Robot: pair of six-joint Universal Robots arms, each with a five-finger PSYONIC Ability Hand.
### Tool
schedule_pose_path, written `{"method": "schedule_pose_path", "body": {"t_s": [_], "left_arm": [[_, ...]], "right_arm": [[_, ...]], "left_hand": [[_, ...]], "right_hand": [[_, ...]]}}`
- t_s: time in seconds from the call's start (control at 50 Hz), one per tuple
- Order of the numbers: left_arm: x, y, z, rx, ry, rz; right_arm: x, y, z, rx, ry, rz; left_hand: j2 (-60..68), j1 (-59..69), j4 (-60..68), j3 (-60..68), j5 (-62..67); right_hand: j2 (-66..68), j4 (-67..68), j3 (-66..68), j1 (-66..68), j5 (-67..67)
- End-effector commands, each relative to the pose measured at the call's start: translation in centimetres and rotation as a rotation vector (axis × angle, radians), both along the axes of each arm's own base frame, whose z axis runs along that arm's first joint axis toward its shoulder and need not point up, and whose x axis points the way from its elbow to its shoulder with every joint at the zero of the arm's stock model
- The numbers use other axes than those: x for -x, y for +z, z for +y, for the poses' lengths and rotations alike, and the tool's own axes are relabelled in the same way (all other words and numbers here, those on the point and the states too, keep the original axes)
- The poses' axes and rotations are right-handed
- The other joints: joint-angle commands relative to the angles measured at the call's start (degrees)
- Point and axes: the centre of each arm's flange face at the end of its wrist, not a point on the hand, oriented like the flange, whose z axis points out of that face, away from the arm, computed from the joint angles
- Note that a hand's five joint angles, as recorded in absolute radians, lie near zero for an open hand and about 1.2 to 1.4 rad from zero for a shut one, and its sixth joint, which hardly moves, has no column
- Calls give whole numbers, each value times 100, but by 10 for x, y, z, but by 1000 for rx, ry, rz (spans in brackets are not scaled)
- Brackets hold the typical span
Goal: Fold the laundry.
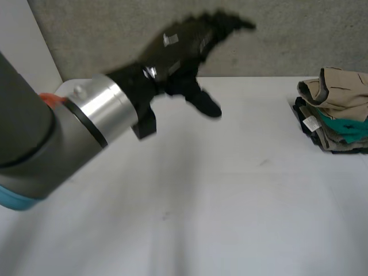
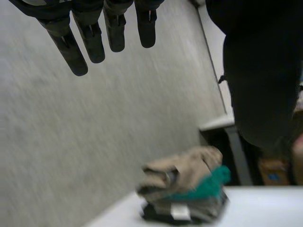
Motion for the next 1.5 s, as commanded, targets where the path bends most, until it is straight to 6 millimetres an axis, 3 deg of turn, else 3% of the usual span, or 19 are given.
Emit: {"method": "schedule_pose_path", "body": {"t_s": [0.02, 0.16, 0.2, 0.28, 0.32, 0.44, 0.6, 0.76, 0.78, 0.84, 0.92, 1.08, 1.1, 1.18, 1.26, 1.32, 1.38, 1.46, 1.5], "left_arm": [[-26, 67, -26, 100, 275, 236], [-116, 68, -113, 200, 751, 158], [-134, 58, -130, 221, 832, 90], [-164, 8, -177, 200, 965, -118], [-177, -34, -202, 160, 1006, -248], [-209, -146, -250, 39, 1033, -527], [-215, -221, -290, 57, 974, -553], [-223, -260, -311, 80, 969, -576], [-223, -260, -313, 88, 970, -579], [-218, -257, -314, 119, 966, -591], [-211, -235, -314, 165, 978, -569], [-152, -117, -261, 230, 884, -326], [-139, -93, -242, 223, 848, -244], [-103, -51, -187, 162, 708, -51], [-70, -31, -130, 89, 557, 59], [-52, -40, -104, 35, 483, 62], [-20, -71, -70, -37, 383, 9], [24, -134, -29, -155, 237, -110], [40, -164, -13, -204, 179, -166]], "right_arm": [[-115, 63, 21, 338, 393, 130], [-256, 18, 67, 347, 920, 219], [-276, 0, 80, 301, 988, 194], [-311, -49, 109, 136, 1103, 99], [-325, -72, 125, 23, 1152, 46], [-350, -142, 156, -361, 1206, -101], [-365, -188, 182, -588, 1209, -148], [-361, -209, 182, -640, 1185, -153], [-360, -210, 182, -643, 1184, -151], [-360, -211, 183, -643, 1184, -132], [-358, -210, 181, -636, 1178, -114], [-356, -208, 178, -622, 1141, -107], [-355, -208, 177, -620, 1136, -106], [-354, -206, 175, -601, 1118, -101], [-353, -204, 173, -588, 1100, -102], [-350, -202, 168, -572, 1072, -106], [-340, -200, 158, -550, 1010, -115], [-325, -197, 145, -527, 918, -124], [-319, -195, 138, -510, 874, -125]], "left_hand": [[-99, -114, -86, -131, -68], [-48, -63, -35, -81, -17], [-65, -80, -52, -98, -34], [-65, -80, -52, -98, -34], [-65, -80, -52, -98, -34], [-98, -113, -86, -131, -67], [-166, -181, -153, -199, -135], [186, 170, 198, 153, 216], [754, 739, 766, 721, 785], [5991, 5975, 6003, 5958, 6022], [6712, 6697, 6725, 6679, 6743], [6712, 6697, 6725, 6679, 6743], [6712, 6697, 6725, 6679, 6743], [6712, 6697, 6725, 6679, 6743], [6712, 6697, 6725, 6679, 6743], [6712, 6697, 6725, 6679, 6743], [6712, 6697, 6725, 6679, 6743], [6712, 6697, 6725, 6679, 6743], [3852, 3837, 3865, 3819, 3883]], "right_hand": [[-231, -217, -228, -263, -250], [-231, -217, -228, -263, -250], [-231, -217, -228, -263, -250], [-231, -217, -228, -263, -250], [-231, -217, -228, -263, -250], [-231, -217, -228, -263, -250], [-231, -217, -228, -263, -250], [-231, -217, -228, -263, -250], [-231, -217, -228, -263, -250], [-231, -217, -228, -263, -250], [-231, -217, -228, -263, -250], [-231, -217, -228, -263, -250], [-231, -217, -228, -263, -250], [-231, -217, -228, -263, -250], [-231, -217, -228, -263, -250], [-231, -217, -228, -263, -250], [-231, -217, -228, -263, -250], [-231, -217, -228, -263, -250], [-231, -217, -228, -263, -250]]}}
